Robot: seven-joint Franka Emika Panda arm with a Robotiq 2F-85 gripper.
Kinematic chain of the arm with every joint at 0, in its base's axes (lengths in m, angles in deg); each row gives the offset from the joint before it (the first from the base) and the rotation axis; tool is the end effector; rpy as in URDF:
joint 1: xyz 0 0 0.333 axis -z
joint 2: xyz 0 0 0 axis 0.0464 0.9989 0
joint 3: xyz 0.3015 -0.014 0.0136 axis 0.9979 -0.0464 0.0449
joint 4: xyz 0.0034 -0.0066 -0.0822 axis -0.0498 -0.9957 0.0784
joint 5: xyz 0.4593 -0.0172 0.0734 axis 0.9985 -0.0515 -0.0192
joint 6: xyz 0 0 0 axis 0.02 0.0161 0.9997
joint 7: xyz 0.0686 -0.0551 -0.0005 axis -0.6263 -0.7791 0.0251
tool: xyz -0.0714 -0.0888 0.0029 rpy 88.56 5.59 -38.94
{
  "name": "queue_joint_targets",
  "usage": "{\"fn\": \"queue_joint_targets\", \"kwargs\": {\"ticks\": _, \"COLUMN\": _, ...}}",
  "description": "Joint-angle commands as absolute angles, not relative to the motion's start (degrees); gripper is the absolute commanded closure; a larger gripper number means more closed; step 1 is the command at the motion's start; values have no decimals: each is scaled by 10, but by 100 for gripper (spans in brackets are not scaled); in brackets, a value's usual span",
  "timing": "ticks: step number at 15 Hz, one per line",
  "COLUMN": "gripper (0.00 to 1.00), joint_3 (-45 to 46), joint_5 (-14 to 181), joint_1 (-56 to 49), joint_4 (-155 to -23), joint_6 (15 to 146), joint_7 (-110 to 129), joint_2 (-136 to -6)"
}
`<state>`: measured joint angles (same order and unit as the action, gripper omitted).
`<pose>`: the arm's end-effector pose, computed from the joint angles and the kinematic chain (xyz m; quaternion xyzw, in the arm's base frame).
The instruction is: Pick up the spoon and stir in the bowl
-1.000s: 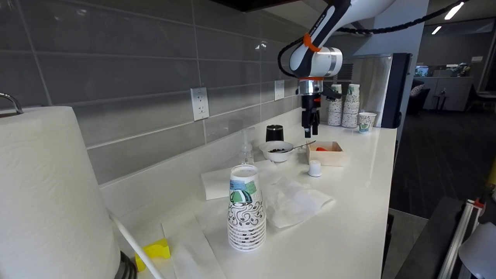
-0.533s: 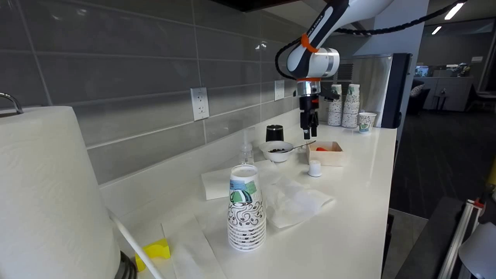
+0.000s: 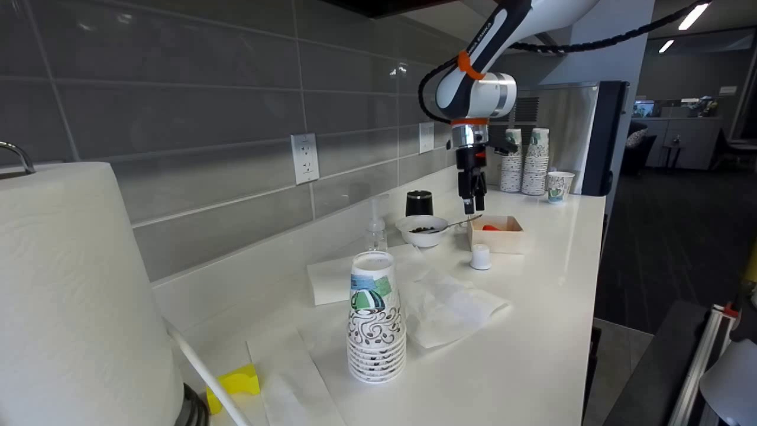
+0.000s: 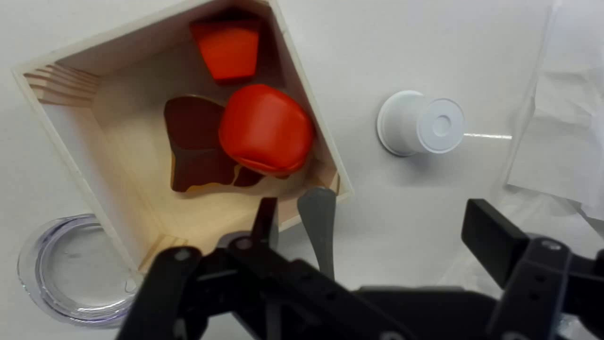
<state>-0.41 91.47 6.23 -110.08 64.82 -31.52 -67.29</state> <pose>0.6076 -0.1449 0.1981 -0.9763 -0.1729 0.1080 0.0733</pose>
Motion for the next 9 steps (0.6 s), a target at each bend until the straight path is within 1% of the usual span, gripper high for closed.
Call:
{"fn": "queue_joint_targets", "kwargs": {"ticks": 1, "gripper": 0, "joint_3": 8, "joint_5": 910, "joint_1": 73, "joint_4": -1100, "joint_6": 647, "joint_7": -312, "joint_2": -673}}
{"fn": "queue_joint_targets", "kwargs": {"ticks": 9, "gripper": 0, "joint_3": 8, "joint_5": 910, "joint_1": 72, "joint_4": -1100, "joint_6": 642, "joint_7": -306, "joint_2": -670}}
